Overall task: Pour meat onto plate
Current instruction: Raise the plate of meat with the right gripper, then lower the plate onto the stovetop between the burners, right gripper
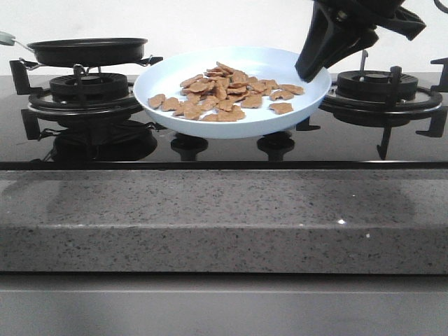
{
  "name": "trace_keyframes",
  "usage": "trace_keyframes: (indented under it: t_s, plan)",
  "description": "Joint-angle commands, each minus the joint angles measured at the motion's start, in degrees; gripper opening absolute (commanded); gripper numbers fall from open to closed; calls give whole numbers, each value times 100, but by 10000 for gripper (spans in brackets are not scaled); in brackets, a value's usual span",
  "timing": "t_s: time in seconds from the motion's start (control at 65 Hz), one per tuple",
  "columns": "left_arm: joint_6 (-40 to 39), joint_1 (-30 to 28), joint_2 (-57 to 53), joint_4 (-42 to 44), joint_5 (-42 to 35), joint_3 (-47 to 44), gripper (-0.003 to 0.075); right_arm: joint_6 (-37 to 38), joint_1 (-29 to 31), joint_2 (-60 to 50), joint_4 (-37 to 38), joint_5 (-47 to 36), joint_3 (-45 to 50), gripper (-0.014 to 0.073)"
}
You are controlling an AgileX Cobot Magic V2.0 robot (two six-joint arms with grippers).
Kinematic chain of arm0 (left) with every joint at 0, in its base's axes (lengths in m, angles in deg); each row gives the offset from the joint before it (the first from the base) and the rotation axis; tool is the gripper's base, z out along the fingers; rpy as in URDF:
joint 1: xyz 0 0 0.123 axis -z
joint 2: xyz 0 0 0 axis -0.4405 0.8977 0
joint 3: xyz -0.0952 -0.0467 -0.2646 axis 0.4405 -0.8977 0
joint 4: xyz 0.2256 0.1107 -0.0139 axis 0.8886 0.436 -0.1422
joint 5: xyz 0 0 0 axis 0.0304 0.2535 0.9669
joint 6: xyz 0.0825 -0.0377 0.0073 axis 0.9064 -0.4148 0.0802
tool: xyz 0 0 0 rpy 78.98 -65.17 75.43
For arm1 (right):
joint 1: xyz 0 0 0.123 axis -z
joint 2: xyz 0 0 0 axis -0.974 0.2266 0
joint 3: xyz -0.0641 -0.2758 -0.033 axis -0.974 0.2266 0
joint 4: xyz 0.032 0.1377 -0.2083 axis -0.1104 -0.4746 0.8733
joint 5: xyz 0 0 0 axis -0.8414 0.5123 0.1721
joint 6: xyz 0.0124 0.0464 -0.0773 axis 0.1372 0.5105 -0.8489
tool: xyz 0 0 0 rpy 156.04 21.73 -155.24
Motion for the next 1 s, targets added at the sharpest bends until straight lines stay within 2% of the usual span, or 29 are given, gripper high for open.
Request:
trace_keyframes:
  t_s: [0.0,0.185,0.385,0.631,0.985]
  plan:
    - [-680,451,-331,766,-121,-35,501,-53,5,-286,-146,-261,-148,-69]
    - [-978,1057,-762,821,-43,-418,501,-53,5,-286,-172,-236,-148,-69]
    - [-1195,1150,-1048,821,-71,-619,501,-67,5,-286,-174,-152,-409,-69]
    - [-1195,1150,-1146,821,-98,-657,501,-67,140,196,-174,204,-1569,-69]
    - [-1195,1150,-1146,833,-131,-657,501,-67,500,1775,-179,1211,-3661,-69]
